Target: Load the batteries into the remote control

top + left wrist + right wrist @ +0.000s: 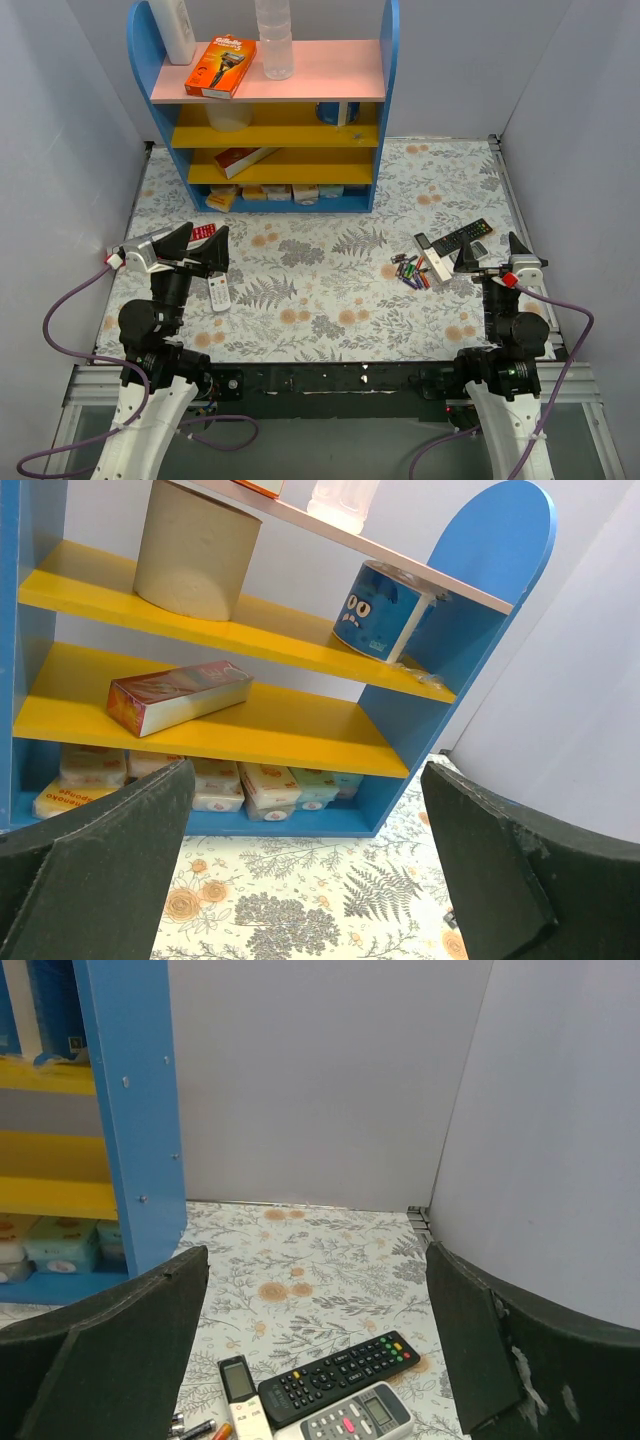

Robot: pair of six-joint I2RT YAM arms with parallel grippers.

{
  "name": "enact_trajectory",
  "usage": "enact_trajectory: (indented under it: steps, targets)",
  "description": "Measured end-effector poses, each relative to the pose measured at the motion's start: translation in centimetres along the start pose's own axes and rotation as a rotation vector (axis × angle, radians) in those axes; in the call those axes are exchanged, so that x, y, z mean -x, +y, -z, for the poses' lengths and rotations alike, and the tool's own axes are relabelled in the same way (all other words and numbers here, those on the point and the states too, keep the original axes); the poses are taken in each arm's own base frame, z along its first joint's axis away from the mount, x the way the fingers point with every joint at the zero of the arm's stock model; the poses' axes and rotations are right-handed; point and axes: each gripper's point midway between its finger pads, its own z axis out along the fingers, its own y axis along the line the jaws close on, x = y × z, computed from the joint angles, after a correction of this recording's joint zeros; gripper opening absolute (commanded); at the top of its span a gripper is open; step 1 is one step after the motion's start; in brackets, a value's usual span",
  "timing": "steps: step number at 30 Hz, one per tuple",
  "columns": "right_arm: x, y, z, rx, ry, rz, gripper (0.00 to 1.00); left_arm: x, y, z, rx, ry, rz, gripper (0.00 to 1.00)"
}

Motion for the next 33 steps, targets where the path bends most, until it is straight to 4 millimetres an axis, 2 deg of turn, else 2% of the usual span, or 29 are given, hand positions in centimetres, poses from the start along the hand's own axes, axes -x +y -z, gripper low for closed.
enact_trajectory:
  steps: [7, 12, 17, 20, 24, 32, 33]
  targets:
    - [0.4, 0.5, 0.1, 0.029, 0.001, -0.022, 0.98, 0.0, 0.0, 0.0, 0.0, 0.0, 0.003, 0.98]
    - [2.2, 1.1, -0.2, 0.064, 0.007, -0.058, 0.98, 0.0, 0.0, 0.0, 0.0, -0.001, 0.005, 0.98]
    - [2.0, 1.6, -1.5, 0.078, 0.145, -0.105, 0.98, 0.1, 0.0, 0.2, 0.004, -0.005, 0.011, 0.98]
    - [0.8, 2.1, -2.2, 0.083, 0.254, -0.137, 0.98, -0.1, 0.2, 0.3, 0.014, 0.007, 0.018, 0.98]
    - [-1.8, 3.4, -2.3, 0.125, 0.419, -0.18, 0.98, -0.6, 0.5, 0.5, 0.039, 0.031, 0.032, 0.98]
    - [-8.6, 5.3, -1.6, 0.108, 0.805, -0.279, 0.98, -1.7, 1.3, 0.9, 0.087, 0.083, 0.045, 0.98]
    - [-9.4, 5.5, -1.6, 0.104, 0.85, -0.284, 0.94, -1.8, 1.3, 0.9, 0.09, 0.087, 0.046, 0.98]
